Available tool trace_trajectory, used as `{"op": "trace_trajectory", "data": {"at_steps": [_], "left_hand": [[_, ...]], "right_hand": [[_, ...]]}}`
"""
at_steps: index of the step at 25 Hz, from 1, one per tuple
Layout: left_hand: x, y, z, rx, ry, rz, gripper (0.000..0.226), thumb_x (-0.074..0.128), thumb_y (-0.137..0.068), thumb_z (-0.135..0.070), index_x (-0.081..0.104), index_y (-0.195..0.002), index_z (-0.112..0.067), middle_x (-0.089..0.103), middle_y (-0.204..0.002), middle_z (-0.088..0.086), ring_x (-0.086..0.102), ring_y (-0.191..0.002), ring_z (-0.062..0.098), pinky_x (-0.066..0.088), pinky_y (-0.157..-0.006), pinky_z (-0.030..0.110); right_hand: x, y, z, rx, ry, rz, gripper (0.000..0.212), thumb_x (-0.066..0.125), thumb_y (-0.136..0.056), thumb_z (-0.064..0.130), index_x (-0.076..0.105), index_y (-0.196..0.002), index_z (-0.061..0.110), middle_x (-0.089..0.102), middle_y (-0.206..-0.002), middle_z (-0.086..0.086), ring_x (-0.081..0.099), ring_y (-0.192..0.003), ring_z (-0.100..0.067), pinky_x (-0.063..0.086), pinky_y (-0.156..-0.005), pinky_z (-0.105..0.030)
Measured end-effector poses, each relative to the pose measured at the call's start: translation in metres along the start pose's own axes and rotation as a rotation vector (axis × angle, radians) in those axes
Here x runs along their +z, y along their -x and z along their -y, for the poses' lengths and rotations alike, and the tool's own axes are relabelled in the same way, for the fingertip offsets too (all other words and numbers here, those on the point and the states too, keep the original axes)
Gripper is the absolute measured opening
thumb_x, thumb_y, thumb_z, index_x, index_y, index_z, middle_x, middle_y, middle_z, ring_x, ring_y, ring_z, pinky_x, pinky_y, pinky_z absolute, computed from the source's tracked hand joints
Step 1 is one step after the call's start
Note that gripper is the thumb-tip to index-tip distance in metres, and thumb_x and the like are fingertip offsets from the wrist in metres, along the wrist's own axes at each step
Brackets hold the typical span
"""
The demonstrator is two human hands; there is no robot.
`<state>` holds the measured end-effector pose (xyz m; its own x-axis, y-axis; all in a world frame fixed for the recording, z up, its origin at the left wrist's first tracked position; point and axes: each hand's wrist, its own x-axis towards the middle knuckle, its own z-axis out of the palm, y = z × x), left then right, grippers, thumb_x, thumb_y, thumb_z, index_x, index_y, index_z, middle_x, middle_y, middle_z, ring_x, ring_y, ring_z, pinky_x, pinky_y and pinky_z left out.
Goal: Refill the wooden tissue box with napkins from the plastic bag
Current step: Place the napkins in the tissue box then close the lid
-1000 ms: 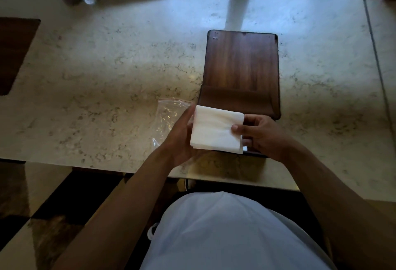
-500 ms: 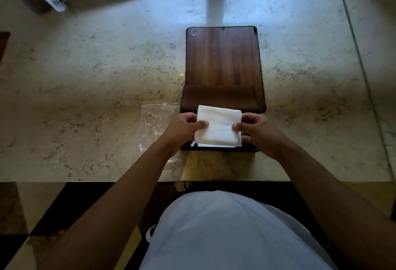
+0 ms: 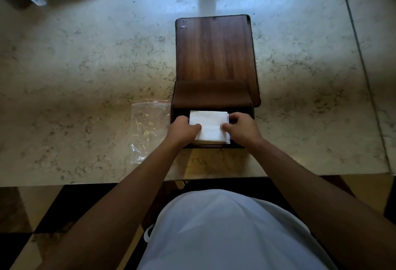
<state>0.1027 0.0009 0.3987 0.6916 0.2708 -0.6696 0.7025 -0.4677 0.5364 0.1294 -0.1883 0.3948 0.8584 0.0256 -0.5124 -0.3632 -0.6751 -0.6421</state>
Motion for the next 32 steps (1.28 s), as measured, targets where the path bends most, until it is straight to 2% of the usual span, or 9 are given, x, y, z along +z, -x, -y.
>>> {"op": "trace_trajectory", "data": {"at_steps": [3,7,11,13,16,18,22,28,32], "left_hand": [[0.004,0.000,0.002,0.057,-0.096,-0.009,0.021,0.069,-0.091,-0.020,0.071,-0.104,-0.003,0.073,-0.101,0.013,0.067,-0.090,0.027,0.052,-0.067,0.035],[0.006,0.001,0.002,0.110,-0.205,-0.087,0.023,0.072,-0.090,-0.023,0.071,-0.101,-0.003,0.072,-0.097,0.011,0.067,-0.091,0.028,0.050,-0.070,0.033],[0.007,0.006,0.001,0.157,-0.313,-0.154,0.027,0.069,-0.091,-0.025,0.065,-0.096,0.001,0.066,-0.091,0.015,0.062,-0.085,0.029,0.044,-0.066,0.036],[0.001,0.011,-0.001,0.227,-0.306,-0.227,0.027,0.067,-0.092,-0.025,0.067,-0.094,0.002,0.067,-0.089,0.015,0.063,-0.083,0.030,0.045,-0.066,0.037],[-0.020,0.014,-0.012,0.344,-0.189,-0.424,0.019,0.064,-0.092,-0.020,0.075,-0.093,-0.005,0.073,-0.084,0.007,0.065,-0.072,0.017,0.050,-0.067,0.029],[-0.037,0.004,-0.020,0.318,-0.141,-0.489,0.018,0.063,-0.094,-0.020,0.075,-0.091,-0.008,0.070,-0.080,0.002,0.058,-0.064,0.006,0.044,-0.060,0.020],[-0.061,-0.041,-0.029,0.087,-0.137,-0.308,0.029,0.062,-0.093,-0.023,0.076,-0.096,0.001,0.076,-0.094,0.019,0.071,-0.087,0.032,0.059,-0.082,0.044],[-0.065,-0.055,-0.030,-0.024,0.137,-0.233,0.022,0.072,-0.087,-0.017,0.075,-0.102,-0.002,0.074,-0.102,0.015,0.069,-0.095,0.028,0.058,-0.092,0.044],[-0.072,-0.038,-0.031,0.082,0.276,-0.309,0.016,0.068,-0.088,-0.030,0.074,-0.078,-0.019,0.069,-0.075,-0.005,0.066,-0.074,0.009,0.050,-0.067,0.026]], "right_hand": [[0.002,0.000,-0.004,0.008,0.051,-0.033,0.028,0.075,-0.087,0.024,0.067,-0.111,0.012,0.070,-0.100,-0.005,0.066,-0.089,-0.021,0.057,-0.079,-0.038],[0.002,0.001,-0.004,-0.026,0.101,-0.004,0.024,0.074,-0.088,0.023,0.070,-0.109,0.011,0.070,-0.095,-0.003,0.065,-0.083,-0.019,0.054,-0.072,-0.033],[-0.004,0.005,0.003,-0.097,0.241,0.007,0.017,0.066,-0.088,0.019,0.072,-0.097,0.005,0.074,-0.089,-0.010,0.069,-0.082,-0.026,0.059,-0.074,-0.041],[-0.013,0.008,0.008,-0.196,0.250,-0.132,0.015,0.065,-0.089,0.018,0.075,-0.093,0.007,0.076,-0.084,-0.007,0.067,-0.070,-0.016,0.057,-0.065,-0.029],[-0.042,0.001,0.021,-0.262,0.155,-0.383,0.013,0.062,-0.090,0.022,0.075,-0.088,0.019,0.066,-0.072,0.008,0.054,-0.058,0.008,0.035,-0.053,-0.002],[-0.061,-0.017,0.025,-0.181,0.078,-0.421,0.016,0.060,-0.091,0.024,0.075,-0.094,0.019,0.069,-0.079,0.005,0.061,-0.066,-0.001,0.044,-0.059,-0.011],[-0.076,-0.056,0.018,0.095,0.085,-0.211,0.029,0.060,-0.091,0.023,0.074,-0.103,0.001,0.075,-0.098,-0.016,0.071,-0.091,-0.031,0.059,-0.079,-0.040],[-0.073,-0.066,0.014,0.146,-0.114,-0.118,0.031,0.067,-0.089,0.006,0.069,-0.120,0.002,0.071,-0.113,-0.015,0.067,-0.104,-0.026,0.056,-0.092,-0.039],[-0.085,-0.056,0.016,0.088,-0.375,-0.136,0.014,0.066,-0.090,0.009,0.070,-0.102,0.015,0.068,-0.102,-0.006,0.066,-0.091,-0.018,0.053,-0.062,-0.020]]}}
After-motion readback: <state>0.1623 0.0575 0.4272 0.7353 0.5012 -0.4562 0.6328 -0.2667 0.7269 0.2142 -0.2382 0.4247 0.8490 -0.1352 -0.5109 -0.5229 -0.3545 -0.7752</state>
